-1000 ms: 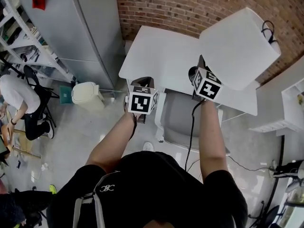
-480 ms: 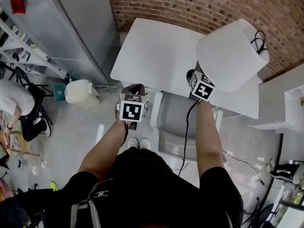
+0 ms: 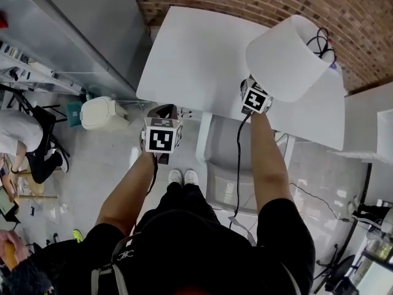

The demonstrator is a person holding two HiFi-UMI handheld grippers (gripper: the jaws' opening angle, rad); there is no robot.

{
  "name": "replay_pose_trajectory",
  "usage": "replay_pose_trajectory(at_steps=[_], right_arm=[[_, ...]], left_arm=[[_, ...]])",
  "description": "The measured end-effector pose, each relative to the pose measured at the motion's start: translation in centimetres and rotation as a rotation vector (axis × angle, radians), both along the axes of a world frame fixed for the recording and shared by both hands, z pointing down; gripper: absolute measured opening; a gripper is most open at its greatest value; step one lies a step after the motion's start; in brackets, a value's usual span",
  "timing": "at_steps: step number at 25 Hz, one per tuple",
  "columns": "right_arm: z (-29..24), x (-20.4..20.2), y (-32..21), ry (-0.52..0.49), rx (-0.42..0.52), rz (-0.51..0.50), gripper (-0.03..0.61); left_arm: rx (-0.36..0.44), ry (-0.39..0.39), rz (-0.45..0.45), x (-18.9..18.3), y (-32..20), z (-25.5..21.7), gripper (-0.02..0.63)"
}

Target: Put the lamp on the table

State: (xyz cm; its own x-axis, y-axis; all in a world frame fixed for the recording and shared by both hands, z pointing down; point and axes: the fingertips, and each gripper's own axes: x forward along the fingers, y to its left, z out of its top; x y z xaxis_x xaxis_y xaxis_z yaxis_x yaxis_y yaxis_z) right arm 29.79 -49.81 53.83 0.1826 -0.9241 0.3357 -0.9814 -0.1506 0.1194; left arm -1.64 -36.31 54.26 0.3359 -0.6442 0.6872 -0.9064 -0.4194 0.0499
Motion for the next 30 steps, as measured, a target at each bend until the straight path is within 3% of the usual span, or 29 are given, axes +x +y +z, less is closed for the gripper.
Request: replay_pose_trajectory(at_steps=[6,11,16,27,30], right_arm=[[2.3,1.8,-3.3,-0.019,0.009,0.055,0.097],[6.6,3.3,-4.1,-0.029,-0.045,0.102,0.097],[8.3,3.3,-4.1,-0.003,-0.071,0.095,0.097],[11.4,3.2,-3.5,-0.057,-0.112,0.099,0.1],[11.2,2.9,-3.5,-0.022,-0.114,0.079,0.104]], left_arm=[[-0.016,-0.025,0.03,0.1,-1.2,1.4,-0.002],[-0.046,-0.049,0.059,0.6,-0.8,3.3,-0.002],[-0.079,-0.07,0.044,-0.4,-0.5,4.8,-0.002],[-0.119,-0.077,0.034,-0.3,-0.1,6.7,-0.002],[-0.128,-0.076,0.029,-0.1,0.4,7.1,-0.002]])
